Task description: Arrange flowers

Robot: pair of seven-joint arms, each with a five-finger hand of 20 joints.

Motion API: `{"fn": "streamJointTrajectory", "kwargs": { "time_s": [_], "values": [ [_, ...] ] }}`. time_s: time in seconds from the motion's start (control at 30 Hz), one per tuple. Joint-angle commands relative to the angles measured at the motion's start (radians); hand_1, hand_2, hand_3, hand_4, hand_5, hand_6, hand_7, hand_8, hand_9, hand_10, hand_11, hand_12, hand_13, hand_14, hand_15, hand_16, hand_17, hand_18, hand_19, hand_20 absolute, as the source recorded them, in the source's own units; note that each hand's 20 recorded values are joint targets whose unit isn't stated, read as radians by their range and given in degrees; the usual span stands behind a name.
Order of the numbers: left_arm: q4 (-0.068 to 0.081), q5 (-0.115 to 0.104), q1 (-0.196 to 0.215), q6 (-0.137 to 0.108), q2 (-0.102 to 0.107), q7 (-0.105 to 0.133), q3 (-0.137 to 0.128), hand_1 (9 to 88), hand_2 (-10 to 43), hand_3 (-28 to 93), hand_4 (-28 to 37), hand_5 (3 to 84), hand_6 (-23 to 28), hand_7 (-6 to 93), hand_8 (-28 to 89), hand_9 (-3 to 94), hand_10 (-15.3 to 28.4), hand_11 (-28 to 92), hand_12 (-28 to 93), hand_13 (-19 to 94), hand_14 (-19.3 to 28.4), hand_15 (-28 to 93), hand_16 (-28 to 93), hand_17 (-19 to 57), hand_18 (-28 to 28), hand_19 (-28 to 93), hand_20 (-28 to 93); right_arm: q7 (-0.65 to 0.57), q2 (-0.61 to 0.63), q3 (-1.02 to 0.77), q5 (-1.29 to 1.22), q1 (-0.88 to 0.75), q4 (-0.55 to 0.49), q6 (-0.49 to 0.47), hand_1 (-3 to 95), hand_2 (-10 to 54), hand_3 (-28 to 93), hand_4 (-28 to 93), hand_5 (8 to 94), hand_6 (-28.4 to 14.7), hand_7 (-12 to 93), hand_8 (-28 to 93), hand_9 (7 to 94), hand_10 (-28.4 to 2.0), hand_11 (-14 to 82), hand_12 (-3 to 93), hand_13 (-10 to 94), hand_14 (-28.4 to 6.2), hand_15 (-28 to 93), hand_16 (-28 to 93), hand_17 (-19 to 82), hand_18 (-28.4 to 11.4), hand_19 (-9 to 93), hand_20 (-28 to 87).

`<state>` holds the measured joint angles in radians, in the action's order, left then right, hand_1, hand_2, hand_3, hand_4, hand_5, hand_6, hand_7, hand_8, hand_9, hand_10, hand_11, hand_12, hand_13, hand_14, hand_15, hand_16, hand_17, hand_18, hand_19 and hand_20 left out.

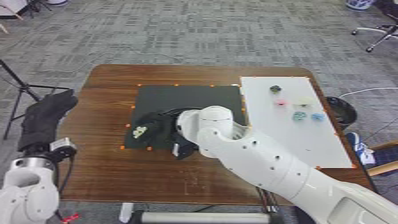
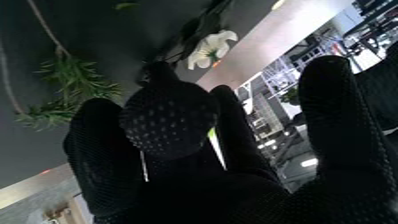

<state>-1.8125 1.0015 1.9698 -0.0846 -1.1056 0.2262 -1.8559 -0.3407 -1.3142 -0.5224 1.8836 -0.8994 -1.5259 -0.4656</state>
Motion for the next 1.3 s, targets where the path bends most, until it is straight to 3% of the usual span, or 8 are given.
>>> {"fn": "streamJointTrajectory", "kwargs": {
  "time_s": [0.03, 0.23, 0.4, 0.63, 0.8, 0.9, 1.03, 1.3],
  "values": [
    [0.009, 0.002, 0.01, 0.022, -0.013, 0.004, -0.01, 20.6, 21.8, 70, -28.3, 56.5, -2.5, 16.4, -10, 50.9, 14.5, 20, 11, 37, 17.4, 20, 1, 1.9, 13.4, 12, 16, 0.011, -0.02, -0.006, 0.026, 0.008, 0.004, 0.021, 22.3, 7.4, 56, -11, 27.5, -2.0, 4, -6, 49.0, -17.2, 5.3, 6.8, 91, -4.1, 62, 27, 63, -17.9, 93, 59],
    [0.003, 0.005, 0.018, 0.018, -0.015, -0.005, -0.006, 20.6, 21.8, 70, -28.3, 56.4, -2.5, 16.4, -10, 51.0, 14.6, 20, 11, 37, 17.4, 20, 1, 1.9, 13.4, 12, 16, 0.008, 0.088, -0.016, -0.034, 0.044, -0.096, 0.06, 22.1, 7.3, 56, -11, 28.0, -2.1, 4, -6, 48.4, -17.1, 5.3, 6.9, 91, -4.3, 62, 27, 63, -17.9, 93, 59],
    [-0.006, 0.003, 0.039, 0.011, -0.014, -0.01, -0.018, 20.5, 21.8, 70, -28.3, 56.4, -2.5, 16.4, -10, 51.0, 14.6, 20, 11, 37, 17.4, 20, 1, 1.9, 13.4, 12, 16, 0.007, 0.245, -0.088, -0.13, 0.043, -0.294, 0.19, 22.6, 6.7, 56, -11, 39.8, -3.5, 5, -5, 50.9, -18.1, 6.4, 8.5, 90, -4.4, 62, 27, 62, -17.6, 93, 58],
    [-0.019, 0.002, 0.039, -0.026, 0.003, 0.03, -0.027, 20.1, 17.5, 69, -28.3, 56.2, -1.9, 16.3, -9, 51.0, 14.7, 20, 11, 37, 17.6, 21, 1, 2.0, 13.4, 12, 16, 0.059, 0.489, -0.284, -0.141, -0.061, -0.489, 0.445, 27.9, 1.9, 57, -9, 53.4, -4.4, 9, -4, 61.1, -17.3, 8.5, 14.3, 87, -5.9, 59, 27, 57, -17.3, 93, 52],
    [-0.039, 0.011, 0.058, -0.04, -0.006, 0.064, -0.036, 23.3, 8.3, 70, -28.0, 55.3, 0.1, 16.2, -9, 51.1, 14.8, 21, 11, 38, 17.8, 22, 1, 3.9, 13.5, 15, 18, 0.076, 0.63, -0.504, 0.007, -0.316, -0.556, 0.647, 32.1, -6.2, 62, -10, 58.6, -3.3, 14, -4, 65.7, -15.8, 11.5, 17.4, 83, -6.8, 57, 28, 52, -17.5, 93, 45],
    [-0.046, 0.024, 0.076, -0.032, -0.018, 0.084, -0.046, 29.8, 0.4, 69, -23.5, 55.1, 0.6, 16.3, -9, 51.3, 14.8, 22, 11, 38, 17.6, 22, 1, 5.8, 13.4, 17, 19, 0.067, 0.658, -0.633, 0.124, -0.487, -0.538, 0.718, 33.9, -9.2, 64, -12, 59.3, -2.7, 17, -5, 66.8, -14.7, 13.9, 18.5, 82, -6.6, 57, 28, 52, -17.1, 93, 44],
    [-0.056, 0.032, 0.08, -0.055, -0.026, 0.097, -0.04, 33.9, -6.6, 67, -18.8, 54.7, 0.9, 16.8, -9, 51.1, 14.4, 22, 11, 39, 17.3, 23, 1, 7.8, 13.7, 19, 21, 0.099, 0.656, -0.733, 0.21, -0.599, -0.448, 0.689, 35.7, -9.5, 65, -12, 59.1, -2.0, 18, -5, 67.0, -13.9, 15.4, 19.0, 82, -6.3, 58, 28, 51, -16.6, 93, 45],
    [-0.067, 0.024, 0.075, -0.064, -0.026, 0.083, -0.02, 33.2, -6.4, 67, -18.3, 53.8, 0.9, 17.7, -9, 51.1, 14.0, 23, 11, 40, 17.2, 23, 1, 7.1, 13.5, 18, 21, 0.061, 0.634, -0.724, 0.256, -0.612, -0.296, 0.678, 40.4, -9.5, 66, -13, 58.9, -1.0, 21, -6, 66.5, -12.9, 15.8, 18.8, 82, -5.6, 59, 28, 52, -15.8, 93, 44]
  ]
}}
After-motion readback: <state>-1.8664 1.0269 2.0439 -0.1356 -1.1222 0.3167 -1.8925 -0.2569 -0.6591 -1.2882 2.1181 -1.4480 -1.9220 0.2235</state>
